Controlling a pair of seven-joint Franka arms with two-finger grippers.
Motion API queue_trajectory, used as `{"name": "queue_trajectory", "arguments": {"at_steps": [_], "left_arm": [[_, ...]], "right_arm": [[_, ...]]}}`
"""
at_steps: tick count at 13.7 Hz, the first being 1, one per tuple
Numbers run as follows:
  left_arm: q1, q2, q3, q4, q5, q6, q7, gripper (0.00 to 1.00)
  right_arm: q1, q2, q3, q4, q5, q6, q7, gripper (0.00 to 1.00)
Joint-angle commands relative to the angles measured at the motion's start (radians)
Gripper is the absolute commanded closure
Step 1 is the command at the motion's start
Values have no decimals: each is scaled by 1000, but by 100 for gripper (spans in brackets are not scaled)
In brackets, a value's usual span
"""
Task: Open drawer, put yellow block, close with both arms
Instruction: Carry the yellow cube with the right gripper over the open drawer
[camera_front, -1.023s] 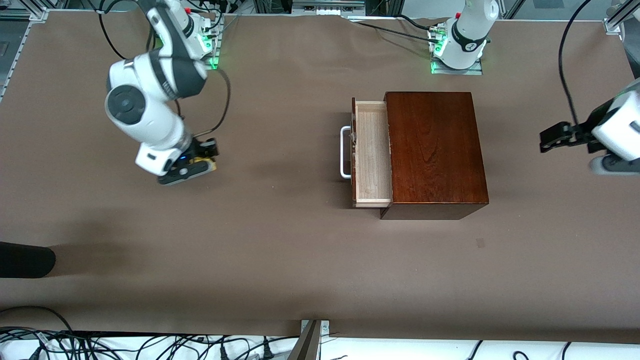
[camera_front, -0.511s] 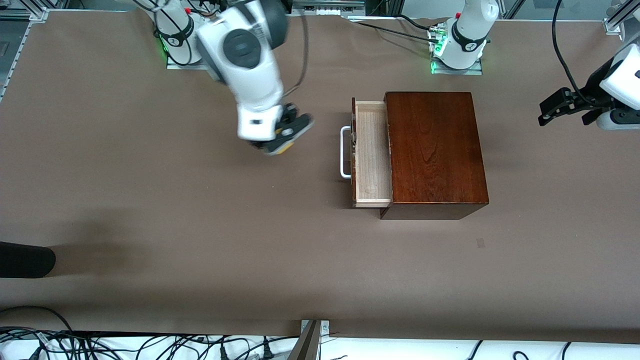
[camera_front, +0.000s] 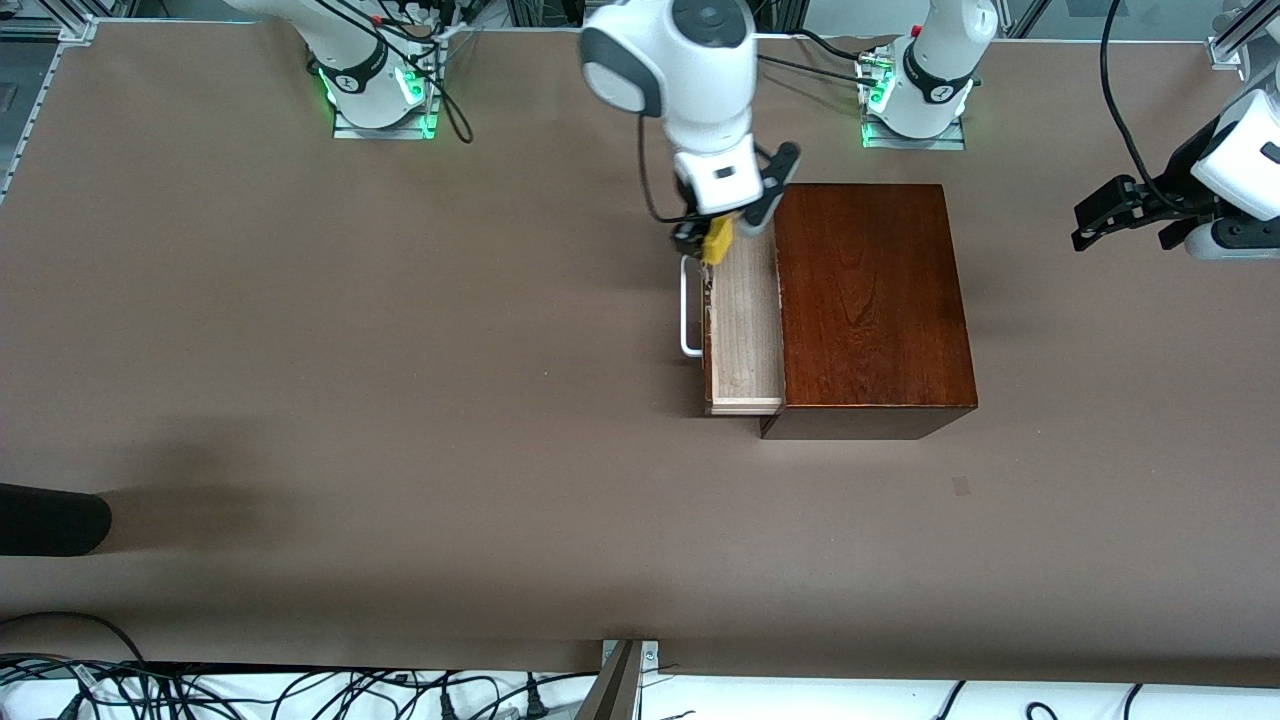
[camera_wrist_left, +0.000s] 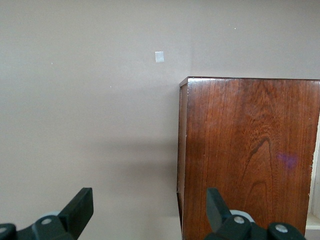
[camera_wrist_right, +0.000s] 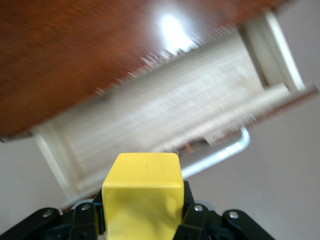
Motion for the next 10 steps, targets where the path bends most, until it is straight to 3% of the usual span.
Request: {"name": "queue_trajectory", "arguments": {"at_steps": [1, 10], "left_arm": [[-5, 6, 2, 15, 4, 5, 18, 0], [-14, 12, -1, 29, 4, -5, 13, 0]], "right_arm": [[45, 97, -16, 126, -40, -19, -95, 99], [60, 164, -16, 131, -75, 52, -356, 98]]}}
